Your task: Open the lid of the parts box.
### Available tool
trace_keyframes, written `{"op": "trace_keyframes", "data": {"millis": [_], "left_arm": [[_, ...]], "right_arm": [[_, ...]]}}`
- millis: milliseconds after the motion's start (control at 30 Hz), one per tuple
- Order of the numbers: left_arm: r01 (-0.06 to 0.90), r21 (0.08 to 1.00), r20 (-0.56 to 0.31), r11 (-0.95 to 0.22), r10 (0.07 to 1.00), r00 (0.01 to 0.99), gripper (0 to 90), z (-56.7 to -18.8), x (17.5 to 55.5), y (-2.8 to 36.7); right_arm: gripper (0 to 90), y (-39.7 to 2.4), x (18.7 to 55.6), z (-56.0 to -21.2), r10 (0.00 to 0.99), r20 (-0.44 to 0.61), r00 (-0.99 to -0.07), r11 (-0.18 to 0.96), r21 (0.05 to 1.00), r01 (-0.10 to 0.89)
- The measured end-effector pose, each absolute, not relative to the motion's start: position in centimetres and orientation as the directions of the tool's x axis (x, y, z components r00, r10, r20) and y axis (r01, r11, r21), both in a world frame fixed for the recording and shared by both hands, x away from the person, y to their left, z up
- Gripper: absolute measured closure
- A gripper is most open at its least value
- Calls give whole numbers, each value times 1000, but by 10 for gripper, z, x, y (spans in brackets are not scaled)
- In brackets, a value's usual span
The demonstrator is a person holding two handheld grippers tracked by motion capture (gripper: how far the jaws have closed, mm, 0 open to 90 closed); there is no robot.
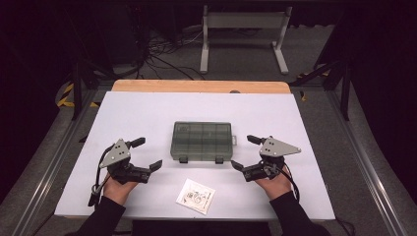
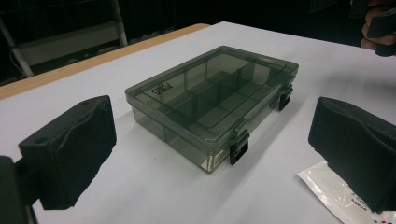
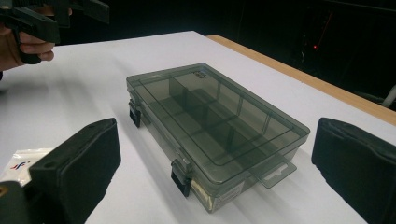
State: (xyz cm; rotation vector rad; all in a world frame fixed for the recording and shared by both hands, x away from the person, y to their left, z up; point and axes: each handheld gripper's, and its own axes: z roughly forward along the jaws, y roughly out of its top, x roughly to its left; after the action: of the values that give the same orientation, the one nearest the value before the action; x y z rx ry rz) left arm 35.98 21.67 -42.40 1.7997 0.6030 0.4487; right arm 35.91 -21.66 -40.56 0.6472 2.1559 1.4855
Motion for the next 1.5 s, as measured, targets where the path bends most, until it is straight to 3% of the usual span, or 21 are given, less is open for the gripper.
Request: {"op": "trace_keyframes", "data": {"millis": [300, 533, 700, 1500], "left_arm": [[189, 947, 1, -259, 593, 805, 38, -425, 367, 212], [202, 932, 2, -302, 560, 828, 167, -426, 372, 208], [213, 913, 12, -349, 544, 839, 211, -429, 377, 206], [285, 840, -6, -463, 517, 856, 241, -448, 399, 192]], "right_arm": [[93, -214, 367, -407, 588, -76, -805, 338, 927, 160], [138, -213, 371, -410, 585, -68, -808, 368, 910, 190], [160, -213, 373, -413, 581, -55, -812, 385, 898, 214], [222, -206, 388, -431, 585, -20, -811, 473, 820, 321]]}}
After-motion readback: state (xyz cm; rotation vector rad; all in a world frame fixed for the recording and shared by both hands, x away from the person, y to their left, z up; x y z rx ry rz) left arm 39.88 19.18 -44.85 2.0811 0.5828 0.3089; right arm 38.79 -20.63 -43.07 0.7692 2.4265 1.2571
